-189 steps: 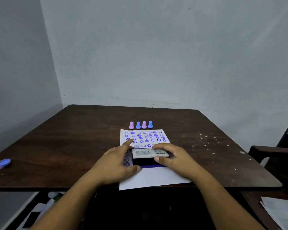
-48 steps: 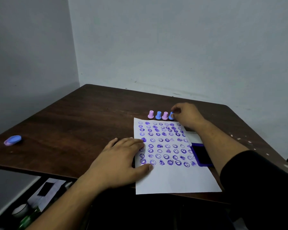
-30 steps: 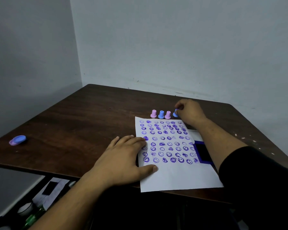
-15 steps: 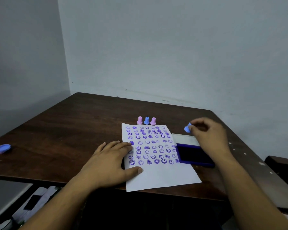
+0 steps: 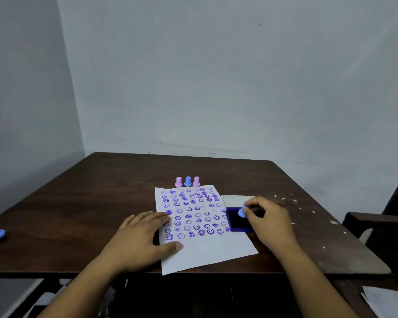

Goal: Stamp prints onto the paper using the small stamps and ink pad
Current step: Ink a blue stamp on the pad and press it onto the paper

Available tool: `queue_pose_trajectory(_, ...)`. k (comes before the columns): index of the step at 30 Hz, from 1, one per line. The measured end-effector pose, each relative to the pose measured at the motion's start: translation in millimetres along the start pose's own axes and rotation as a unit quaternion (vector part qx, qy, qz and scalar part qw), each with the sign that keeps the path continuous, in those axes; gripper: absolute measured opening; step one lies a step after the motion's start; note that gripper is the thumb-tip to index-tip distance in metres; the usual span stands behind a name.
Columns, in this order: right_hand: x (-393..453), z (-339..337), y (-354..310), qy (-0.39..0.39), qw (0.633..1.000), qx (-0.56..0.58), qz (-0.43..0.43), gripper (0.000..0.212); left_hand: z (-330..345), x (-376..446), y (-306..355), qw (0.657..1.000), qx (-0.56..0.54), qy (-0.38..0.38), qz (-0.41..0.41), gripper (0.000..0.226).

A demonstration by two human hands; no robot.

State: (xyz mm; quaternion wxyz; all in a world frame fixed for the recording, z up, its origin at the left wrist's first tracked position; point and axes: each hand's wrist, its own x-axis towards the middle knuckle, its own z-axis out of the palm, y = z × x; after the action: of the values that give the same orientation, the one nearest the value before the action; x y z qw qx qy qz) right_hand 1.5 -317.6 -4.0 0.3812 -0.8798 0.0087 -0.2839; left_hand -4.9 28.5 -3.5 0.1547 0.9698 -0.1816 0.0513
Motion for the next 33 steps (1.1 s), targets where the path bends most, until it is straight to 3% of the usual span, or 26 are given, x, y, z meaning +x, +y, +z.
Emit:
queue_pose_trajectory(10,0.4,3.8,0.0,-0.036,0.997,-0.067,-0.016,0.007,-4.1,0.9,-2.0,1.000,-0.008,-0.024,0.006,0.110)
queue_pose_trajectory(15,0.6,2.4,-2.8,-0.041,0.996,-0.074,0.009,0.014,-3.7,1.5,-4.0,0.999,-0.011,-0.029,0.012,0.107)
queue_pose_trajectory(19,1.6,1.6,-2.9,-0.051,0.996,-0.071,0.029,0.005,-3.6,0.9,-4.6,0.999,-0.037,-0.020,0.011,0.093)
queue_pose_trajectory(26,3.4,1.3,-3.9,-0.055,0.996,-0.054,0.042,0.009,-3.0,2.0,-5.6,0.998,-0.070,0.003,0.004,0.048)
queue_pose_trajectory(33,-1.5,2.0,-7.2,-0.044,0.995,-0.091,0.024,0.015,-1.0,4.1,-9.3,0.997,-0.075,0.000,0.006,0.042)
